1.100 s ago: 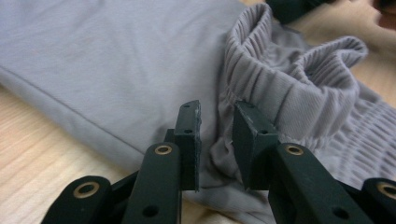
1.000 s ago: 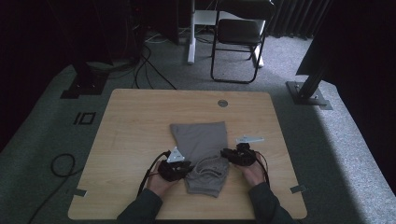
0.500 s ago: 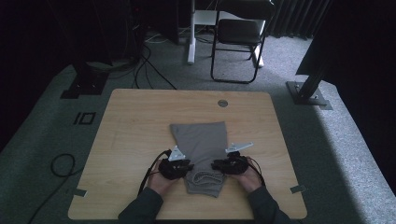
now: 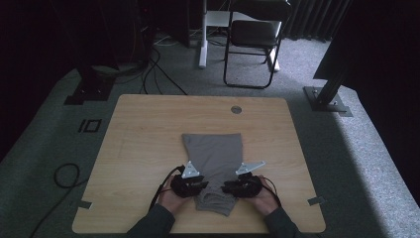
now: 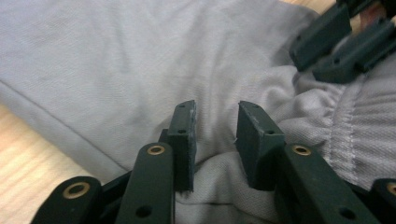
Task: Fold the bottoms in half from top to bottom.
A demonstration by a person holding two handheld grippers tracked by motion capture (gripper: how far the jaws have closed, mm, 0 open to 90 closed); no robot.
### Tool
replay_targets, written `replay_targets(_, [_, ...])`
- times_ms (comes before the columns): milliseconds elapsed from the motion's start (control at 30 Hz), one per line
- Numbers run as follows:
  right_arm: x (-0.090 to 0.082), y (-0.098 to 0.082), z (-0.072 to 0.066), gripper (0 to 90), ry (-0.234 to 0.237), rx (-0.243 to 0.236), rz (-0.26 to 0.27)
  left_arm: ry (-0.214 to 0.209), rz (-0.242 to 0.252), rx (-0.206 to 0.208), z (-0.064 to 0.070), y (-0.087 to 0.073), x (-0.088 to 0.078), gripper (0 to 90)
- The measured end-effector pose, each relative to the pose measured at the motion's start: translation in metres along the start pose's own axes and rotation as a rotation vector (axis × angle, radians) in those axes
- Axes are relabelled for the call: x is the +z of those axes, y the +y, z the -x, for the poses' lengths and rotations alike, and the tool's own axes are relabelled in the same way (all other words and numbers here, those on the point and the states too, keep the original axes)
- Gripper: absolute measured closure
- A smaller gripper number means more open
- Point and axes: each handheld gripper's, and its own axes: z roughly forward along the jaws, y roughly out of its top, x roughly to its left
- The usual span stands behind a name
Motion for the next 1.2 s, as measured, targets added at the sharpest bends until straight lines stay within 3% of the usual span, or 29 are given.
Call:
replay_targets(133, [-0.002, 0.012, 0.008, 63.9, -0.097, 0.004, 0.06, 0.053, 0.023, -0.011, -0.01, 0.01, -0.001, 65.7])
replay_targets(300, [0.002, 0.032, 0.031, 60.9, -0.221, 0.036, 0.106, 0.132, 0.066, -0.02, -0.029, 0.03, 0.001, 63.8])
replay_targets(433, [0.009, 0.047, 0.048, 59.6, -0.296, 0.067, 0.136, 0.185, 0.073, -0.04, -0.049, 0.044, 0.008, 62.2])
replay_targets(533, [0.018, 0.057, 0.06, 59.7, -0.341, 0.066, 0.131, 0.222, 0.045, -0.068, -0.064, 0.049, 0.018, 62.2])
replay_targets(633, [0.03, 0.062, 0.069, 59.7, -0.366, 0.081, 0.097, 0.235, 0.016, -0.105, -0.074, 0.046, 0.028, 63.7])
replay_targets(733, [0.039, 0.062, 0.071, 59.6, -0.379, 0.073, 0.067, 0.227, 0.028, -0.123, -0.076, 0.042, 0.028, 65.6])
replay_targets(933, [0.037, 0.056, 0.067, 60.9, -0.376, 0.06, 0.066, 0.227, 0.029, -0.134, -0.069, 0.032, 0.022, 66.5])
replay_targets(1033, [0.033, 0.05, 0.062, 62.0, -0.36, 0.047, 0.058, 0.207, 0.048, -0.167, -0.061, 0.023, 0.016, 66.7])
replay_targets(1200, [0.026, 0.042, 0.054, 64.0, -0.338, 0.036, 0.04, 0.176, 0.043, -0.171, -0.05, 0.009, 0.007, 67.6])
